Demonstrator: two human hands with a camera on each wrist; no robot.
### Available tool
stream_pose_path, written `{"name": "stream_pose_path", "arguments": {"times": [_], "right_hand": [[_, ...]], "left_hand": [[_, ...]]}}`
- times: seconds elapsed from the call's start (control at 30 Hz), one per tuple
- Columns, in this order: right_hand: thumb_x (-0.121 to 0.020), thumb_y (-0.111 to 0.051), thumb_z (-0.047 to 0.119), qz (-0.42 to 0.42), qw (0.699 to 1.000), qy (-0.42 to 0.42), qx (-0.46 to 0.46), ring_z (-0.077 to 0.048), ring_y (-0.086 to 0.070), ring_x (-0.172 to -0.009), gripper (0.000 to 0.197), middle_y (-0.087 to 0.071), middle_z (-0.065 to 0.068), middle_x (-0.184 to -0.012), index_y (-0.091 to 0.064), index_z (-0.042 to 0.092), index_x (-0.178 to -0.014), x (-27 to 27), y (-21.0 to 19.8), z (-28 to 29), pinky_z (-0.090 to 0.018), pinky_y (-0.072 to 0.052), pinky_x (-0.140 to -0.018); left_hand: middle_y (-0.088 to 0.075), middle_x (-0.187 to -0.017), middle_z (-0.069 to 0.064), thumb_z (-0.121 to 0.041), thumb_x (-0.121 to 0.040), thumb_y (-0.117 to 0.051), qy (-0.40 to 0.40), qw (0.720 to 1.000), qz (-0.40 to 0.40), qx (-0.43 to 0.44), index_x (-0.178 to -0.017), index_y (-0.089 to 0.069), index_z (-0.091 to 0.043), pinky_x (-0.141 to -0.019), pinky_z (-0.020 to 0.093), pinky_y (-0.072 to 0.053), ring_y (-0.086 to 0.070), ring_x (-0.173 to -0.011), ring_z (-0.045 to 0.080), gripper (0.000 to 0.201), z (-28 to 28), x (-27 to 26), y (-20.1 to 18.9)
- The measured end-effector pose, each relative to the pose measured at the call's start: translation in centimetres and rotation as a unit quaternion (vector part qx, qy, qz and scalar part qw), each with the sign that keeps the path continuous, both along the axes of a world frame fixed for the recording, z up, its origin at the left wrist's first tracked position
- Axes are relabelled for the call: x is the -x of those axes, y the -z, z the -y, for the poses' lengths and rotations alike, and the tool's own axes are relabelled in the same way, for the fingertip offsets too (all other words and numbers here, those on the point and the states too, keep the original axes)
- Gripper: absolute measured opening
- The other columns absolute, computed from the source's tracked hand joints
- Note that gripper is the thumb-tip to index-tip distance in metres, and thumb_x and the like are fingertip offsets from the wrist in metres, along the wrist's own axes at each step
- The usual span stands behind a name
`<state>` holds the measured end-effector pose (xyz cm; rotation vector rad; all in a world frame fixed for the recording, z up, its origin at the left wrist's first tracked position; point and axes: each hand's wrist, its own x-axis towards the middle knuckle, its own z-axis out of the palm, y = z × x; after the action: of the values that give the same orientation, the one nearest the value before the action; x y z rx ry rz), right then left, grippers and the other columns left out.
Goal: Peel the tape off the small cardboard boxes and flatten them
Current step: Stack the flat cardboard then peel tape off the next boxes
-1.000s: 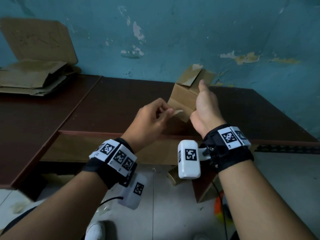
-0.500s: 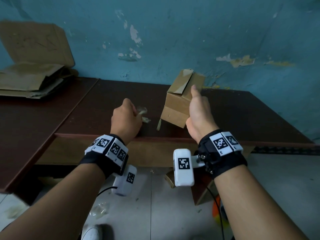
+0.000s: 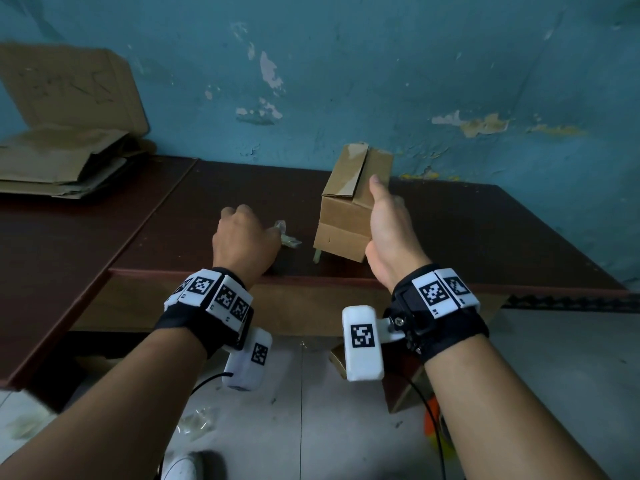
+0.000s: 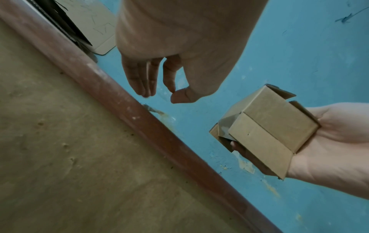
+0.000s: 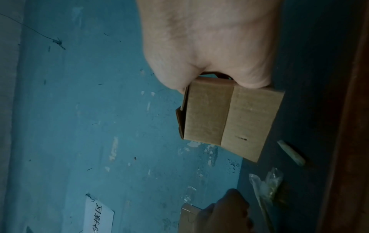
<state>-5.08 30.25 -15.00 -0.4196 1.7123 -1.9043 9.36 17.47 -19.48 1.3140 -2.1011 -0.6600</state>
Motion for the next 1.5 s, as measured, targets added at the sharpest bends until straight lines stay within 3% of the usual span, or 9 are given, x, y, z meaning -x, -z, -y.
{"name": "stream_pose_path", "arguments": {"times": [0.1, 0.17, 0.37, 0.53, 0.67, 0.9, 1.07, 1.23, 1.5], "right_hand": [[-0.111, -0.054, 0.056, -0.002, 1.000, -0.008, 0.001, -0.025, -0.068, -0.120, 0.049, -0.068, -0.006, -0.132, -0.047, 0.021, -0.145, 0.0, 0.3, 0.1, -0.057, -0.055, -0.113], [-0.108, -0.058, 0.056, -0.007, 1.000, -0.013, 0.008, -0.025, -0.066, -0.126, 0.050, -0.067, -0.005, -0.136, -0.048, 0.022, -0.144, -0.2, 0.4, 0.3, -0.057, -0.051, -0.117], [-0.096, -0.064, 0.060, -0.045, 0.998, -0.043, 0.012, -0.023, -0.068, -0.127, 0.063, -0.071, -0.004, -0.136, -0.051, 0.022, -0.146, -1.6, 0.5, 0.6, -0.053, -0.051, -0.116], [-0.113, -0.053, 0.047, -0.218, 0.973, -0.078, -0.018, -0.009, -0.062, -0.126, 0.055, -0.062, -0.001, -0.148, -0.039, 0.023, -0.160, -2.4, 0.6, 0.2, -0.026, -0.049, -0.095], [-0.096, -0.048, 0.081, -0.293, 0.952, -0.084, -0.030, -0.017, -0.053, -0.145, 0.082, -0.054, -0.003, -0.155, -0.037, 0.035, -0.163, -2.9, 1.1, 0.5, -0.043, -0.046, -0.120], [-0.109, -0.052, 0.061, -0.369, 0.920, -0.095, -0.094, -0.027, -0.035, -0.156, 0.070, -0.042, -0.011, -0.159, -0.030, 0.034, -0.170, -2.6, 1.3, 0.3, -0.056, -0.035, -0.128], [-0.109, -0.063, 0.038, -0.403, 0.909, -0.054, -0.090, -0.026, -0.054, -0.138, 0.055, -0.056, -0.012, -0.140, -0.049, 0.021, -0.160, -2.7, 1.7, 0.8, -0.050, -0.048, -0.117], [-0.099, -0.079, 0.027, -0.378, 0.923, -0.012, -0.067, -0.011, -0.071, -0.110, 0.047, -0.073, 0.002, -0.121, -0.060, 0.016, -0.141, -3.0, 1.4, 0.2, -0.017, -0.057, -0.085], [-0.096, -0.076, 0.027, -0.365, 0.926, 0.009, -0.095, -0.011, -0.073, -0.090, 0.035, -0.075, 0.004, -0.102, -0.065, 0.019, -0.129, -2.9, 0.8, -0.2, -0.025, -0.058, -0.075]], "left_hand": [[-0.060, -0.121, 0.017, -0.034, -0.097, -0.066, -0.011, 0.999, -0.023, 0.027, -0.106, -0.063, -0.006, -0.106, 0.047, -0.040, -0.053, -0.121, 0.039, 0.029, -0.3, 0.0, -0.7], [-0.062, -0.115, 0.008, -0.036, -0.101, -0.063, 0.007, 0.995, -0.102, 0.000, -0.102, -0.060, -0.013, -0.096, 0.041, -0.043, -0.056, -0.112, 0.028, 0.023, -0.7, 0.0, -1.3], [-0.072, -0.127, 0.004, -0.052, -0.105, -0.065, 0.176, 0.892, -0.370, -0.191, -0.130, -0.059, -0.017, -0.092, 0.037, -0.063, -0.075, -0.113, 0.017, 0.043, -2.3, 0.2, -2.9], [-0.067, -0.128, -0.005, -0.044, -0.093, -0.083, 0.182, 0.904, -0.354, -0.158, -0.139, -0.053, -0.015, -0.083, 0.024, -0.060, -0.070, -0.112, 0.006, 0.062, -3.5, 0.2, -3.0], [-0.063, -0.130, 0.001, -0.032, -0.088, -0.089, 0.178, 0.890, -0.384, -0.172, -0.143, -0.046, -0.011, -0.072, 0.017, -0.060, -0.071, -0.110, 0.011, 0.073, -3.5, 0.2, -3.0], [-0.062, -0.128, -0.004, -0.020, -0.089, -0.088, 0.196, 0.888, -0.392, -0.142, -0.146, -0.043, -0.017, -0.072, 0.020, -0.061, -0.073, -0.096, 0.000, 0.073, -3.1, -0.1, -2.8], [-0.061, -0.134, -0.014, -0.028, -0.088, -0.090, 0.206, 0.935, -0.290, -0.003, -0.150, -0.047, -0.027, -0.090, 0.005, -0.051, -0.061, -0.120, -0.005, 0.076, -2.7, -0.2, -1.8], [-0.064, -0.144, -0.008, -0.022, -0.091, -0.086, 0.201, 0.944, -0.243, 0.096, -0.163, -0.047, -0.020, -0.109, 0.012, -0.048, -0.060, -0.130, 0.000, 0.082, -2.6, 0.0, -1.6], [-0.068, -0.107, -0.031, -0.018, -0.098, -0.077, 0.236, 0.945, -0.226, 0.030, -0.166, -0.042, -0.028, -0.085, 0.003, -0.052, -0.066, -0.096, -0.023, 0.078, -2.8, -0.3, -1.5]]}}
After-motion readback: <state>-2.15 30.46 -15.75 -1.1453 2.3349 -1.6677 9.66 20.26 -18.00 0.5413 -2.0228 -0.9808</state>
